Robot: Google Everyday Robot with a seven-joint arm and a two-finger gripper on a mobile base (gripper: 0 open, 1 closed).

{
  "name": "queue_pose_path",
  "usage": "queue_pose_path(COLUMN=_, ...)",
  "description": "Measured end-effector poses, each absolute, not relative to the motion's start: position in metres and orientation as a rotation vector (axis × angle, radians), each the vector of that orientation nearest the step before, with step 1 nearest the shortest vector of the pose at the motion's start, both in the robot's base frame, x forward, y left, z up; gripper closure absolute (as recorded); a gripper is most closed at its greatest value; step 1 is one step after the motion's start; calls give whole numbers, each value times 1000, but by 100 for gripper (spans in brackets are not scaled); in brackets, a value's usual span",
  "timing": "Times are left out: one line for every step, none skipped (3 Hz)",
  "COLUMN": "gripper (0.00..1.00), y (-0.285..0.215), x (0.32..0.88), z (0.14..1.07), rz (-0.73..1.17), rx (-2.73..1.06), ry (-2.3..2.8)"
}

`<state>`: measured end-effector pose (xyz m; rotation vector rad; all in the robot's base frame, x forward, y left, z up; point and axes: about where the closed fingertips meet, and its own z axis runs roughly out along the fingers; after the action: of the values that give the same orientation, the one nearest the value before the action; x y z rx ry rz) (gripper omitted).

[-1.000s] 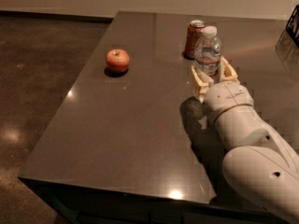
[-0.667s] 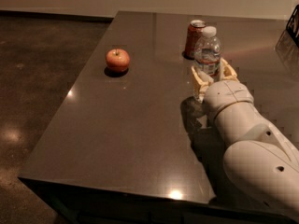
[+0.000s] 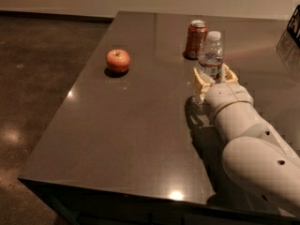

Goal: Place water bottle upright

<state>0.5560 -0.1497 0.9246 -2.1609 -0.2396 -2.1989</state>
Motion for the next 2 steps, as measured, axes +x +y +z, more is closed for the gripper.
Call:
queue_pose_path(gripper=55, y=-149, x=555, z=920, rz=-2239, rx=-2107, ry=-201)
queue_pose_path(gripper=32, y=-151, x=553, z=919, rz=-2281, rx=-2064, ry=-177)
